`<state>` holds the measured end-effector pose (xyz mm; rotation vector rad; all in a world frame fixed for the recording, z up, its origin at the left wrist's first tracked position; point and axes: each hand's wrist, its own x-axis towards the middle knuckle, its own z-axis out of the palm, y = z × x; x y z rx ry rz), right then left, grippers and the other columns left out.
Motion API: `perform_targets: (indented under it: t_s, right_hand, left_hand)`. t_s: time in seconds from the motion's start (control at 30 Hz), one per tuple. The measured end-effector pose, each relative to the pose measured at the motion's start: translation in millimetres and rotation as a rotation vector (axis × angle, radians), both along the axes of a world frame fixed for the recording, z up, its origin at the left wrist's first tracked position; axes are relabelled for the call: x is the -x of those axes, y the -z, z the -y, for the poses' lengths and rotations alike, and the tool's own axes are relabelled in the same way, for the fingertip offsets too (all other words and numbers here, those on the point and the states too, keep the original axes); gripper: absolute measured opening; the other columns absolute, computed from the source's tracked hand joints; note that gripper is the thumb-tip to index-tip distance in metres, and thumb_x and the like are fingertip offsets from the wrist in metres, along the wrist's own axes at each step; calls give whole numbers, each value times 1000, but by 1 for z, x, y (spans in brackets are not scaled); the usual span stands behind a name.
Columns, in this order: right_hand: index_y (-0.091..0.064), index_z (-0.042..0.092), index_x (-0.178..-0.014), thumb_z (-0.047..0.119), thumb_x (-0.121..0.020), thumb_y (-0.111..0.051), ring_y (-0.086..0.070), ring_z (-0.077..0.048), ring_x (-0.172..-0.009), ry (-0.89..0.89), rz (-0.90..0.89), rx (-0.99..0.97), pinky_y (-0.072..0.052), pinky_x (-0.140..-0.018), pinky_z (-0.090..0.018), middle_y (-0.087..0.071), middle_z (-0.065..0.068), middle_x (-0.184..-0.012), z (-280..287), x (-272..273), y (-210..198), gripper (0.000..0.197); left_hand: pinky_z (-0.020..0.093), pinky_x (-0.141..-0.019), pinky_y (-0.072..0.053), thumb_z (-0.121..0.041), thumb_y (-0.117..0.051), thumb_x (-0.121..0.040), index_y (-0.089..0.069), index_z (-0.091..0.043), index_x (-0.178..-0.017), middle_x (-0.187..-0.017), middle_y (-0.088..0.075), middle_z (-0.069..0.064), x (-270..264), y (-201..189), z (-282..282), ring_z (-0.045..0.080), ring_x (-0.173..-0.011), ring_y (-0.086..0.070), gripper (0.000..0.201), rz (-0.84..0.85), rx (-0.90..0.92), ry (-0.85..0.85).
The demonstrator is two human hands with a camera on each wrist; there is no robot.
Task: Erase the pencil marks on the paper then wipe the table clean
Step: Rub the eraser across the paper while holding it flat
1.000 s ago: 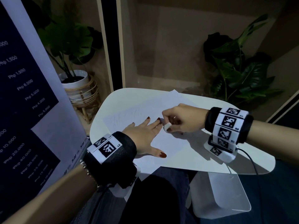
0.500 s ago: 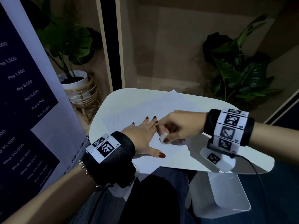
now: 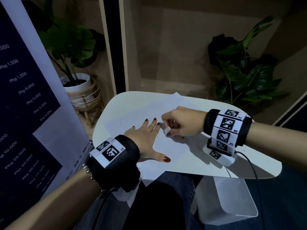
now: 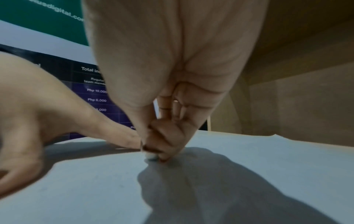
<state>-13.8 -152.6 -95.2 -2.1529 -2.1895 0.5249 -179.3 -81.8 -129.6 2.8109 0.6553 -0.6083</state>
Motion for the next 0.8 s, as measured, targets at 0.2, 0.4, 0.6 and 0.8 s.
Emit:
perform_targets:
  t_s: [0.2, 0.4, 0.6, 0.8]
  right_hand:
    - [-57, 12, -86, 18, -88, -72, -58, -5, -56, -52, -103, 119, -47, -65, -24, -64, 10, -62, -1, 2, 0, 16]
    - [-55, 9, -86, 17, -88, -73, -57, -5, -53, -87, -160, 179, -44, -59, -15, -64, 5, -63, 2, 8, -1, 19]
    - [-58, 14, -86, 27, -87, -74, -51, -2, -59, -32, 40, -45, -37, -63, -23, -59, 7, -66, -10, 0, 2, 20]
    - [-55, 8, -83, 13, -89, -73, -57, -8, -47, -80, -300, 238, -47, -57, -18, -66, -1, -62, 1, 12, 0, 19]
  left_hand:
    - [47, -120, -6, -80, -51, -76, 14, -24, -156, -160, 25, -7, -1, 0, -1, 15, -149, 17, 117, 11, 11, -10]
    - [48, -120, -6, -80, -53, -74, 13, -25, -156, -161, 24, -8, 0, 1, -1, 14, -149, 16, 119, 22, 31, -23]
    - [48, -120, -5, -81, -49, -76, 18, -21, -155, -161, 23, -8, 0, 1, -1, 15, -149, 17, 120, 6, 10, -4]
    - [48, -120, -5, -80, -54, -74, 4, -31, -157, -161, 23, -9, 0, 1, -3, 14, -149, 17, 112, 33, 50, -15]
